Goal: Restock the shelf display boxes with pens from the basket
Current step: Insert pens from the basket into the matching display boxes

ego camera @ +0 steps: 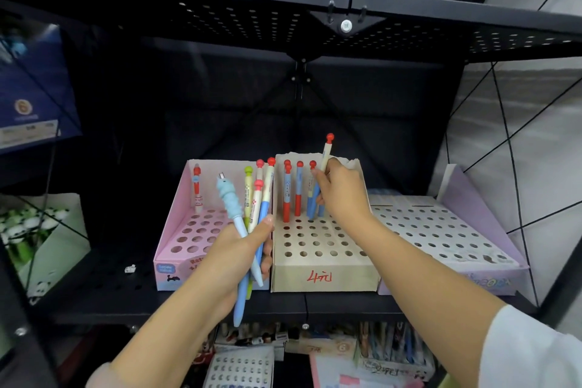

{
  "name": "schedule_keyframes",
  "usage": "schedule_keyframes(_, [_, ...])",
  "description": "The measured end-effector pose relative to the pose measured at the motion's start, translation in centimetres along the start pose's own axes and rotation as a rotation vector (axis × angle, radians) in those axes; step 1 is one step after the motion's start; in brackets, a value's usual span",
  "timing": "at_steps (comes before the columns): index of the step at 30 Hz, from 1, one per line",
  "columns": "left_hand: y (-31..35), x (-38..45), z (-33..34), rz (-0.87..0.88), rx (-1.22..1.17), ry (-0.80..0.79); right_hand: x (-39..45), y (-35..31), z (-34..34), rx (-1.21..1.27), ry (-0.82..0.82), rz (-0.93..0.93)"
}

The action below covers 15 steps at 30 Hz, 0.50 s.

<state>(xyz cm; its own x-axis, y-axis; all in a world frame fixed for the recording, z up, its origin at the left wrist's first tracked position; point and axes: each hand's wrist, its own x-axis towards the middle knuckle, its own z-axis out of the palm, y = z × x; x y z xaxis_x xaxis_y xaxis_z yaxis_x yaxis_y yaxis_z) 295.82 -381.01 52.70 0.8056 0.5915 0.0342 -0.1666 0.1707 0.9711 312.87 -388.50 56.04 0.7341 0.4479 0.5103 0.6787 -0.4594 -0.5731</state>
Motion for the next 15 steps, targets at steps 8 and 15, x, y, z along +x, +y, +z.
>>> schedule_keyframes(8, [0.3, -0.8, 0.4, 0.057, 0.116, 0.003, -1.1, 1.1, 1.1, -0.071, -0.269, 0.153])
schedule_keyframes(15, [-0.2, 0.3, 1.0, 0.064, 0.102, 0.057, -3.3, -1.8, -0.7, 0.189, -0.026, -0.005])
